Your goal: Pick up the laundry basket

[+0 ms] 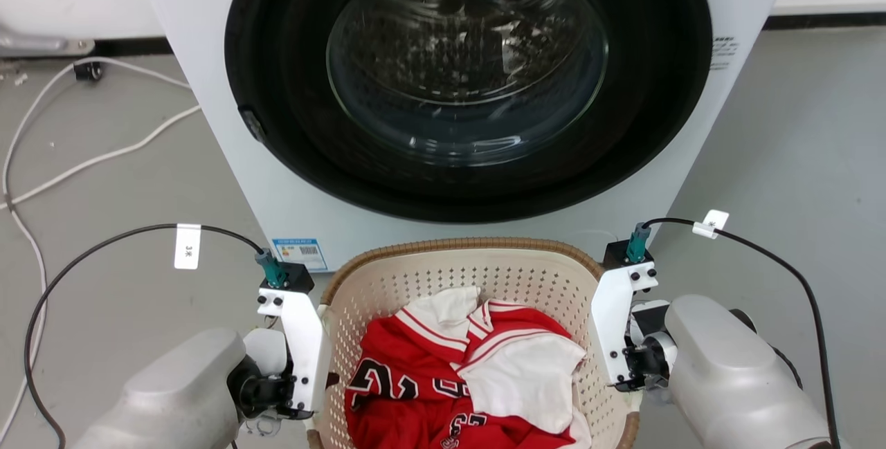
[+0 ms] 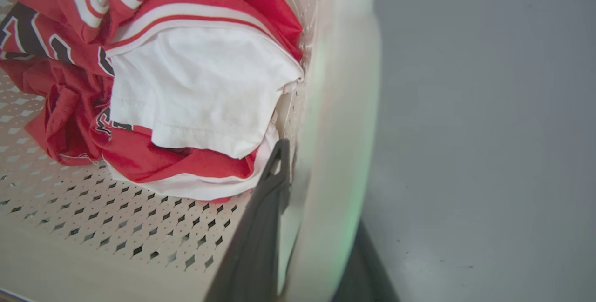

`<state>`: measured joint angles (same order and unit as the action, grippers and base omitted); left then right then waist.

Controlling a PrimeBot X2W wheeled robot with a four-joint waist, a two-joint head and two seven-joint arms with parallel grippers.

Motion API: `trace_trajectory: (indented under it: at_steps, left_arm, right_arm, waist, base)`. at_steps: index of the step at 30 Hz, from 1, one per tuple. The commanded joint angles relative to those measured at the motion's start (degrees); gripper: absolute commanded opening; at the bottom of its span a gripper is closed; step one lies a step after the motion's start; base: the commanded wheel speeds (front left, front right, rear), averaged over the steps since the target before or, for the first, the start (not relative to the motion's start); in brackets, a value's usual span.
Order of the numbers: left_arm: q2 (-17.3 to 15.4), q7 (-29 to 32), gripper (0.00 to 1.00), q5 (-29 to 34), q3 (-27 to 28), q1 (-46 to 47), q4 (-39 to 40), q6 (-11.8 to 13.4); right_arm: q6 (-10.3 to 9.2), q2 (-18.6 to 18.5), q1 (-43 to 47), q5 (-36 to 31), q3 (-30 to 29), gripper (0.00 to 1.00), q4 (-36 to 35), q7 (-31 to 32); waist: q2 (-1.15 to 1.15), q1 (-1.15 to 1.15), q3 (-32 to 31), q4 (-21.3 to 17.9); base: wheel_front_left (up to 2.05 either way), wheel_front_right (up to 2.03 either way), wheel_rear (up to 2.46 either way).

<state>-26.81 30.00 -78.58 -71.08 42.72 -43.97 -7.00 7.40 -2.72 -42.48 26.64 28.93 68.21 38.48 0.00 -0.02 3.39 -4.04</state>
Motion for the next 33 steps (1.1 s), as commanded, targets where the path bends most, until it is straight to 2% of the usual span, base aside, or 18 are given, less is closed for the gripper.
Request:
trace_trajectory:
  at_steps: [1, 13, 33]
  left_arm:
    - [0.09, 0.34, 0.00, -0.57, -0.03, -0.47, 0.83, -0.80]
    - [0.25, 2.89, 0.00, -2.16, -0.92, -2.20, 1.17, -0.81]
    - [0.70, 3.48, 0.00, -2.63, -1.64, -2.40, 1.27, -0.82]
  right_arm:
    - [0.16, -0.40, 0.71, 0.17, 0.75, 0.00, 0.06, 0.59]
    - [0.16, -0.43, 1.43, 3.78, 3.15, 0.00, -0.04, 4.28]
    - [0.16, -0.97, 0.22, 7.01, 5.51, 0.00, -0.06, 4.47]
  waist:
    - [0.00, 0.02, -0.95, -0.31]
    - [0.00, 0.02, -3.57, -0.96]
    - [0.00, 0.02, -4.41, -1.38]
  base:
    - [0.00, 0.00, 0.00]
    - [0.00, 0.00, 0.00]
    - [0.00, 0.00, 0.00]
